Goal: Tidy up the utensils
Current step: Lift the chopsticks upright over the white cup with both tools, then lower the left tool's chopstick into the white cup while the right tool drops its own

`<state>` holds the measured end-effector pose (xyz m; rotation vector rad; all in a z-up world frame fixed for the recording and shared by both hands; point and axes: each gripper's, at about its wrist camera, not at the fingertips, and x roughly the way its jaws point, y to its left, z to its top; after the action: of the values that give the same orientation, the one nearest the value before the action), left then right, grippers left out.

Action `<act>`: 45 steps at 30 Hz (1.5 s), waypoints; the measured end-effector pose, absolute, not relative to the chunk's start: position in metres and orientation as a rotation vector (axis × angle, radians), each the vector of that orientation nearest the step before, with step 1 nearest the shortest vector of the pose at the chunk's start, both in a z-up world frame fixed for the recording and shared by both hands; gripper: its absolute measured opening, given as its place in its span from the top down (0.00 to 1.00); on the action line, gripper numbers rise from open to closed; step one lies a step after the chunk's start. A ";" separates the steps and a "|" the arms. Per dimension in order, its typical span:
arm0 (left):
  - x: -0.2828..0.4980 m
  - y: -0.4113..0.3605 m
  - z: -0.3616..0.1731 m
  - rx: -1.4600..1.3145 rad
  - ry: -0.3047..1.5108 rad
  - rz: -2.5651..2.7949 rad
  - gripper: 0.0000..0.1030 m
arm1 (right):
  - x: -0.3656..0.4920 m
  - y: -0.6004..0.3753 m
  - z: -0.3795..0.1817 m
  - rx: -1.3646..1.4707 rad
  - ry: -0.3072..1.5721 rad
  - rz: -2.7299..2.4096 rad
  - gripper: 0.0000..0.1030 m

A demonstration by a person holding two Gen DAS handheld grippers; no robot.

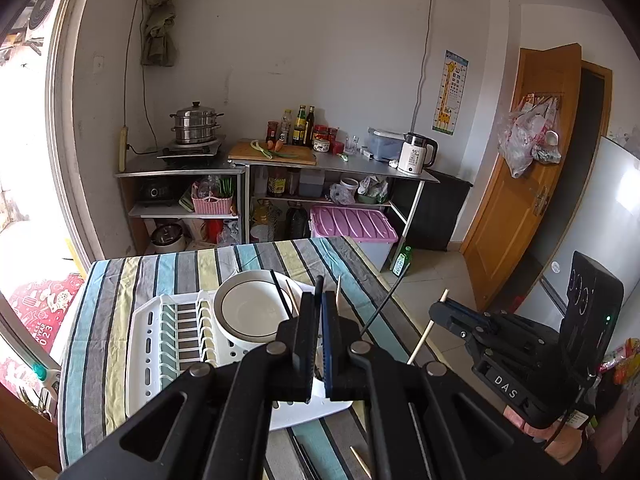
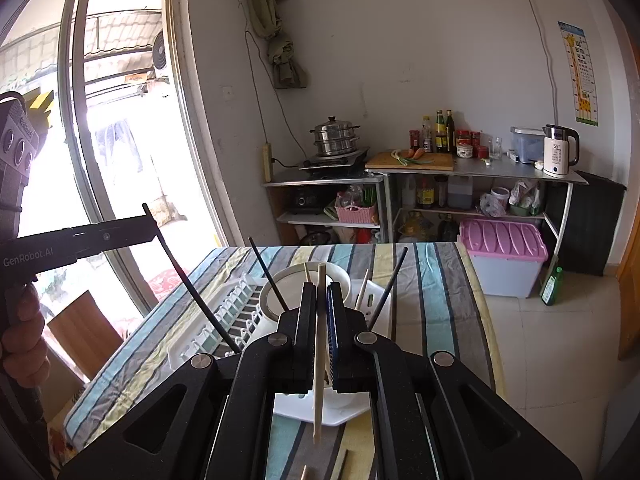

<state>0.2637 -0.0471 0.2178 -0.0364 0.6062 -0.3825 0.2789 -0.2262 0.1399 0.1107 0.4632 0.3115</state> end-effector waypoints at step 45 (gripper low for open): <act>0.339 -0.057 0.154 -0.056 0.754 -0.363 1.00 | 0.354 -0.232 0.079 0.143 0.558 0.264 0.95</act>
<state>0.3387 -0.0574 0.1535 -0.0563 0.7540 -0.3635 0.3540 -0.2319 0.0791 0.1429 0.5582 0.2636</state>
